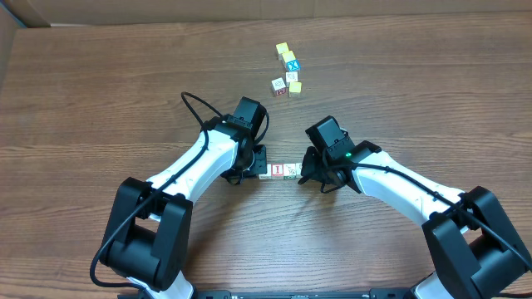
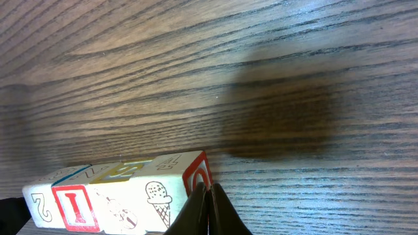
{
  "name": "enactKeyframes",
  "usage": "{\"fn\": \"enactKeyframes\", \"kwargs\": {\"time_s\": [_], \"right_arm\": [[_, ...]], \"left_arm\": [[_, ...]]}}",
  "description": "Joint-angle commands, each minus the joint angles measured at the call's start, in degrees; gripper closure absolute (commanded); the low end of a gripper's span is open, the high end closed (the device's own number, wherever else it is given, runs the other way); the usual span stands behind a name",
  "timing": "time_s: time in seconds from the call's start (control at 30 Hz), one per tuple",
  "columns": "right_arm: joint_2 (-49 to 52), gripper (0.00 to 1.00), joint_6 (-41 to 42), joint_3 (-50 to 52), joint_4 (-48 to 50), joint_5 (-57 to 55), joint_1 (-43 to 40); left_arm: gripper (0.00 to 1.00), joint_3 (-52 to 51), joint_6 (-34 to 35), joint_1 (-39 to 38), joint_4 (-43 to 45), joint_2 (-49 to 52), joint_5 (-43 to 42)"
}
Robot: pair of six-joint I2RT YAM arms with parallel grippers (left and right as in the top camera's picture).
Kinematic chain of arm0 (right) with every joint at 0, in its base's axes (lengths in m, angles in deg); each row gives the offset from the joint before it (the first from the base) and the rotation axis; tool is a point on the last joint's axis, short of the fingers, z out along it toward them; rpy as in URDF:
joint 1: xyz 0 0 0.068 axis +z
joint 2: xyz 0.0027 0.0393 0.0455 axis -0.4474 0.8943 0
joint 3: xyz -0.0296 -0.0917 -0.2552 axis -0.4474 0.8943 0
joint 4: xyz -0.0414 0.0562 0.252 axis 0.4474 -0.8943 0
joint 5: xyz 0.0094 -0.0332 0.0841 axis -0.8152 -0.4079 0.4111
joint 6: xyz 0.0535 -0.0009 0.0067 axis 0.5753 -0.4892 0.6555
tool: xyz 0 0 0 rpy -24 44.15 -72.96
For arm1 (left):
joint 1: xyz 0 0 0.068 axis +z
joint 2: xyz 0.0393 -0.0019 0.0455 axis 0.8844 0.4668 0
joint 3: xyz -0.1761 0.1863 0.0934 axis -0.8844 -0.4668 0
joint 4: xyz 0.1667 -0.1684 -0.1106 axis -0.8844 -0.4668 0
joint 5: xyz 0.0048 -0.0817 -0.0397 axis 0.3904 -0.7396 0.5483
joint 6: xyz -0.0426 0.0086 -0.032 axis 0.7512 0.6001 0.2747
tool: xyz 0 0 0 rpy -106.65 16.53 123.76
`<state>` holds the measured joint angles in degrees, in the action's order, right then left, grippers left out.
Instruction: Flip 4 blocks
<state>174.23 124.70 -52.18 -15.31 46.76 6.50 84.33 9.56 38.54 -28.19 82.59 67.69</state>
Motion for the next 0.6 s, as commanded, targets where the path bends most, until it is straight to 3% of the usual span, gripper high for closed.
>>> {"fn": "enactKeyframes", "kwargs": {"time_s": [0.0, 0.57], "right_arm": [[0.11, 0.95, -0.39, 0.20, 0.22, -0.59, -0.02], [0.11, 0.95, -0.39, 0.20, 0.17, -0.81, -0.02]], "left_arm": [[0.96, -0.42, 1.25, -0.17, -0.02, 0.85, 0.76], [0.96, -1.40, 1.29, -0.17, 2.14, 0.85, 0.70]]}}
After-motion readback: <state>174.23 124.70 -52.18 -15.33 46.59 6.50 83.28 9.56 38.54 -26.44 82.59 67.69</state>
